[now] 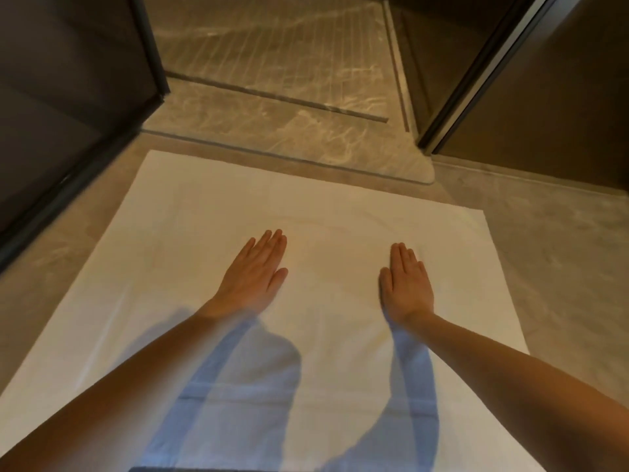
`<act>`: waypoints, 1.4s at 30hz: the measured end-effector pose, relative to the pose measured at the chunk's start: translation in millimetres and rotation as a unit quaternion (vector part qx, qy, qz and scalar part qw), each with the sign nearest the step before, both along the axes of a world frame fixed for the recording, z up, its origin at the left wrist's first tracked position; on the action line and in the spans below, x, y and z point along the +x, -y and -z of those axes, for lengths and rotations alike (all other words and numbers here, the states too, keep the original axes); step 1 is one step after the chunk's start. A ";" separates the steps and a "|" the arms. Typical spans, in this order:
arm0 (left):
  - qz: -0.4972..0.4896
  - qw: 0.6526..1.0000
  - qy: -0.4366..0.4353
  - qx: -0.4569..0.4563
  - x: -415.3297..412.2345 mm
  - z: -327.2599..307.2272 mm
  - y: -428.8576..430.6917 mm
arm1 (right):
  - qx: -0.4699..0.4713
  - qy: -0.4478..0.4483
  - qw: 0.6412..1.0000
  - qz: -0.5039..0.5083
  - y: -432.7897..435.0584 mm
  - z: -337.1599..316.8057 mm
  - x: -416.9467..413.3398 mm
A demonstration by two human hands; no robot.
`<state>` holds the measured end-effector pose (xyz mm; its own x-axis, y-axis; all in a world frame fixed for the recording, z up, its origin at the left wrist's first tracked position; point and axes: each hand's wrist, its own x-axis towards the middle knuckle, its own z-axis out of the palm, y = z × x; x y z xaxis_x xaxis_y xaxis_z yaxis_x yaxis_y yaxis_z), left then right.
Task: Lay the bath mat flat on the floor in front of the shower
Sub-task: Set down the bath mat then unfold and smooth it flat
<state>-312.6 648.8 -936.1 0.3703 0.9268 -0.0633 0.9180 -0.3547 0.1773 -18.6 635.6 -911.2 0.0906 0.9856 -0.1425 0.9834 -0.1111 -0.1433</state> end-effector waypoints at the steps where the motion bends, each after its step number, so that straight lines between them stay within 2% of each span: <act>1: -0.004 1.000 0.017 0.008 -2.7 -6.1 7.9 | 0.006 -0.009 1.000 0.001 1.0 -6.3 -12.6; 6: 0.019 0.994 0.091 0.054 -40.4 -18.5 84.3 | 0.068 -0.148 0.981 -0.106 48.9 -21.4 -133.5; 9: 0.001 1.000 0.028 0.014 -59.6 -6.9 108.3 | 0.059 -0.190 0.972 -0.125 80.9 -12.2 -211.5; 12: -0.003 0.999 -0.050 -0.008 -70.0 3.2 117.3 | 0.027 -0.169 0.981 -0.095 101.3 8.7 -252.9; 16: 0.007 1.000 -0.030 0.005 -77.7 10.2 120.9 | 0.020 -0.136 0.987 -0.083 112.9 28.4 -230.1; 23: -0.004 1.000 0.000 0.004 -77.1 11.5 122.7 | 0.041 -0.030 0.996 0.067 140.3 39.6 -99.1; 26: -0.001 1.000 0.001 0.008 -75.3 10.6 124.9 | 0.043 -0.021 0.989 0.136 159.9 37.4 -58.2; 29: -0.006 1.000 0.014 0.007 -74.4 6.2 125.8 | 0.052 -0.036 0.985 0.158 164.2 32.1 -61.6; 31: -0.008 1.000 0.021 0.010 -73.3 3.3 129.2 | 0.067 -0.053 0.989 0.119 162.8 23.3 -92.2; 33: 0.003 1.000 0.017 0.017 -70.6 2.7 135.7 | 0.081 -0.073 0.994 0.028 165.1 21.0 -138.4; 36: 0.032 0.999 0.016 0.018 -66.7 4.2 145.0 | 0.056 -0.118 0.989 -0.067 164.2 25.2 -199.1; 40: 0.031 0.999 0.002 0.009 -67.4 5.9 145.6 | 0.026 -0.099 0.988 -0.119 157.7 31.0 -194.9; 42: 0.019 1.000 0.006 -0.001 -66.1 5.2 146.1 | 0.032 -0.093 0.993 -0.067 156.0 30.8 -163.8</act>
